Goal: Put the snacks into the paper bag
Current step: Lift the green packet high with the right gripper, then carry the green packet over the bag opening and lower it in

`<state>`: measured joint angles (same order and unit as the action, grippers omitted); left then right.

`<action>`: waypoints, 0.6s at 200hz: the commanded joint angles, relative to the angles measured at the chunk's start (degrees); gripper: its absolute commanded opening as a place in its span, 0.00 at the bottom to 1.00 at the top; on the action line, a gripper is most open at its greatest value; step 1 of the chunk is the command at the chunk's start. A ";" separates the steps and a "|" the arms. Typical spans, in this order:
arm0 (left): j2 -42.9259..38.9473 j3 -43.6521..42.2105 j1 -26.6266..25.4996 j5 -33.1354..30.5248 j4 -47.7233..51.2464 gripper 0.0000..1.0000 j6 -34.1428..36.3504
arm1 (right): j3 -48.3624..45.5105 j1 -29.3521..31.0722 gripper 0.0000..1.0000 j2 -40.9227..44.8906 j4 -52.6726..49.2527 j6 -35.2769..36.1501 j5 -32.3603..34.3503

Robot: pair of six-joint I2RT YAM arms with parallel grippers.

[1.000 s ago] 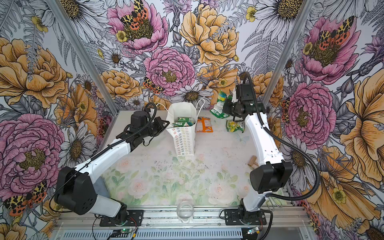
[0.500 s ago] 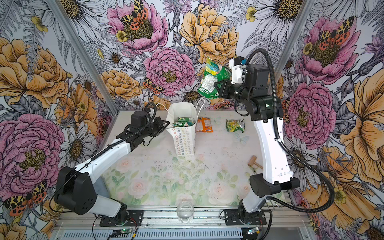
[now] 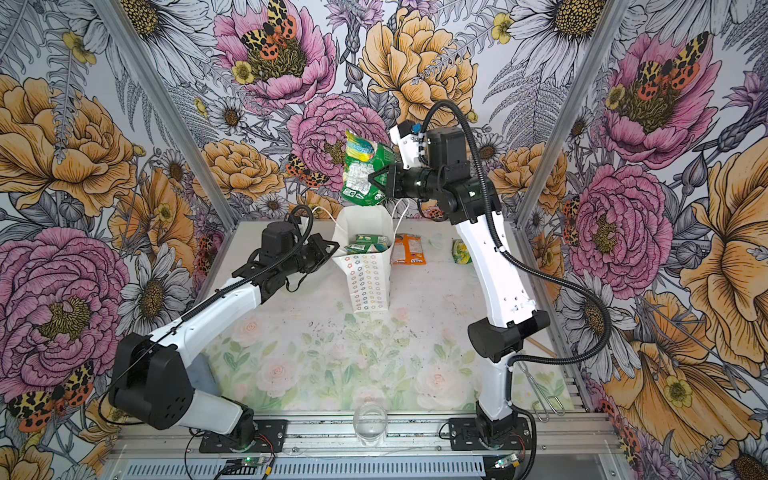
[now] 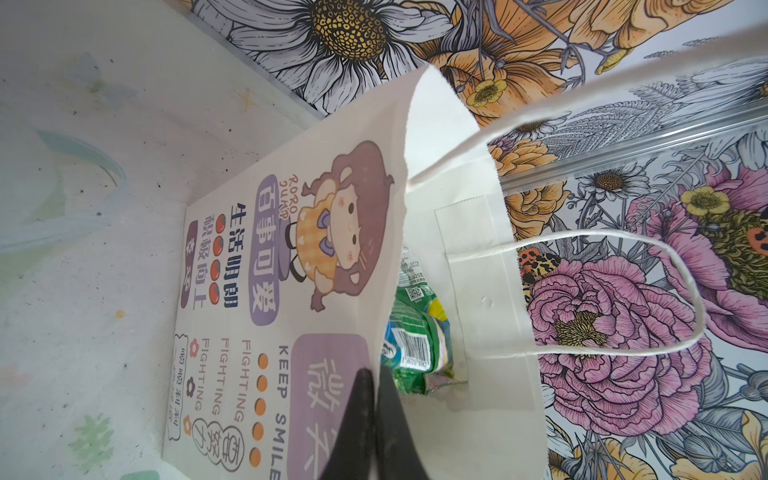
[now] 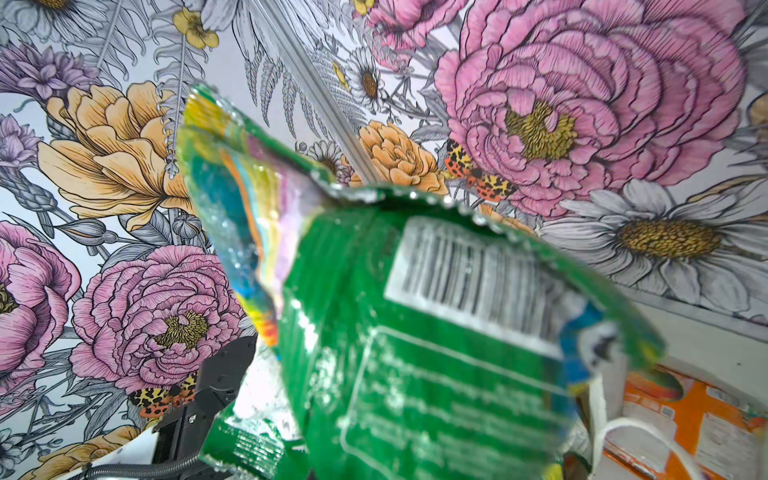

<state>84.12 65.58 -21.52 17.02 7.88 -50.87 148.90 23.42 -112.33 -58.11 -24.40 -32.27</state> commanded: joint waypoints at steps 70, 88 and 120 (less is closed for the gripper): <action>-1.35 -0.04 -0.06 0.28 -1.26 0.00 0.16 | 1.83 2.86 0.00 -4.50 -6.36 1.33 2.60; -1.24 -0.04 -0.12 0.21 -1.29 0.00 0.16 | 1.83 2.88 0.00 -5.08 -8.81 1.89 4.76; -0.93 0.11 -0.32 0.22 -1.35 0.00 0.12 | 1.83 2.92 0.00 -5.90 -11.78 2.34 7.63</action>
<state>84.12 65.58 -21.52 17.04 7.86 -50.87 148.97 26.09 -117.16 -68.18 -23.42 -27.81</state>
